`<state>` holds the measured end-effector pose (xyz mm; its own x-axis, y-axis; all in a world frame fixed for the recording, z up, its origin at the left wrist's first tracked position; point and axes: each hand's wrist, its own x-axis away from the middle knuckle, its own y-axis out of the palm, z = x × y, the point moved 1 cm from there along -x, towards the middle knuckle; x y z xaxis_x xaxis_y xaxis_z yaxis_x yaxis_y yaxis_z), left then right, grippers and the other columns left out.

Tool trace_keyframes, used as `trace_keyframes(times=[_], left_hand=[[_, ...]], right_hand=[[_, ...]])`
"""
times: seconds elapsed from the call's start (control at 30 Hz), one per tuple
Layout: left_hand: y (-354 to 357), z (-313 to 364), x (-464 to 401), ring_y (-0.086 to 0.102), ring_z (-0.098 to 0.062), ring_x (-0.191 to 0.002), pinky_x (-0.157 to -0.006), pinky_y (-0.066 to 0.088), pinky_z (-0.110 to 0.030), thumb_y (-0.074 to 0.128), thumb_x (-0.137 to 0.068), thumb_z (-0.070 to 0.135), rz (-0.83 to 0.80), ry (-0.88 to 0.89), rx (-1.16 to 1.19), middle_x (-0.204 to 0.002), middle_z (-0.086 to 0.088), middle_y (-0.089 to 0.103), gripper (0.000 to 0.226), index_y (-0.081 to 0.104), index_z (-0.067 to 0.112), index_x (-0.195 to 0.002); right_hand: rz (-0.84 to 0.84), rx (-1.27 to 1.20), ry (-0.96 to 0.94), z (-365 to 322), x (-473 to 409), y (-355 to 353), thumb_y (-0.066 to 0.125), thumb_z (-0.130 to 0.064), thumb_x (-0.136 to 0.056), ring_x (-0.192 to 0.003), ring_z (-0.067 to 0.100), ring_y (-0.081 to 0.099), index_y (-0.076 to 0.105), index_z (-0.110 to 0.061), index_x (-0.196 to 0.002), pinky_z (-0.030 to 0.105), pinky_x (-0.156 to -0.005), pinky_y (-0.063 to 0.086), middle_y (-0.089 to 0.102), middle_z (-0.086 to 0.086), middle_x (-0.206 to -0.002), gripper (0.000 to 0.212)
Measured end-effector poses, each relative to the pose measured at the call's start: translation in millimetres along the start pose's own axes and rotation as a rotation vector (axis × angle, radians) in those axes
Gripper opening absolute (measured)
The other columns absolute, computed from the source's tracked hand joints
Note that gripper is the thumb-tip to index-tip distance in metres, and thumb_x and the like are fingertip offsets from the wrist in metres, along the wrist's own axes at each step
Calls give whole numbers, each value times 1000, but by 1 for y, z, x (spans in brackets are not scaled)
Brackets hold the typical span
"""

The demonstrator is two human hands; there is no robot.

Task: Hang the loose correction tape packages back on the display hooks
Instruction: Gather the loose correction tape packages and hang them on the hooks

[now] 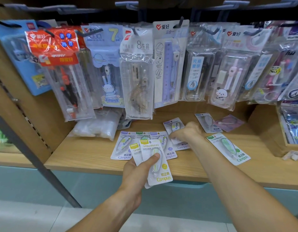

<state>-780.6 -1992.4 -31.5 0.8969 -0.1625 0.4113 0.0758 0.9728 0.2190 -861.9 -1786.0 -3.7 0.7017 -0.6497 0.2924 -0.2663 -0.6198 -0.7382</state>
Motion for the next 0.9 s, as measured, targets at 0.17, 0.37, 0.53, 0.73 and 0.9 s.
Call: trace_keyframes(times=[0.17, 0.37, 0.53, 0.73, 0.9], left_hand=[[3, 0, 3, 80, -17, -90, -60, 56, -25, 85, -85, 22, -52, 71, -92, -100, 4, 82, 29, 76, 23, -113], [17, 0, 1, 79, -12, -92, -69, 62, -30, 85, -86, 25, -243, 74, -345, -100, 10, 82, 30, 76, 28, -114], [41, -6, 5, 78, -12, -99, -96, 61, -44, 88, -81, 25, -366, 32, -445, -106, 11, 81, 38, 74, 27, -116], [34, -8, 9, 79, -13, -96, -93, 63, -44, 86, -84, 18, -262, 79, -328, -103, 9, 82, 32, 75, 24, -113], [20, -7, 10, 80, -21, -92, -87, 64, -47, 86, -84, 17, -65, 89, -145, -99, 3, 82, 29, 77, 20, -111]], right_hand=[[-42, -333, 31, 18, 2, -14, 86, -14, -76, -98, 29, 61, 51, -10, -123, 35, -76, 49, 61, 8, -102, 58], [17, -671, 68, 57, 2, -40, 90, -10, -61, -84, 31, 72, 62, -8, -113, 46, -72, 63, 72, 13, -98, 60], [-167, -706, -2, 64, 10, -41, 93, -10, -56, -82, 36, 77, 72, -6, -113, 55, -69, 63, 78, 18, -94, 61], [-327, -490, -77, 34, 14, -46, 95, -14, -56, -85, 35, 78, 76, -6, -104, 58, -82, 62, 79, 17, -93, 52], [-302, -247, -85, 13, 20, -28, 95, -26, -59, -82, 25, 73, 71, -11, -107, 32, -65, 58, 75, 11, -101, 56]])
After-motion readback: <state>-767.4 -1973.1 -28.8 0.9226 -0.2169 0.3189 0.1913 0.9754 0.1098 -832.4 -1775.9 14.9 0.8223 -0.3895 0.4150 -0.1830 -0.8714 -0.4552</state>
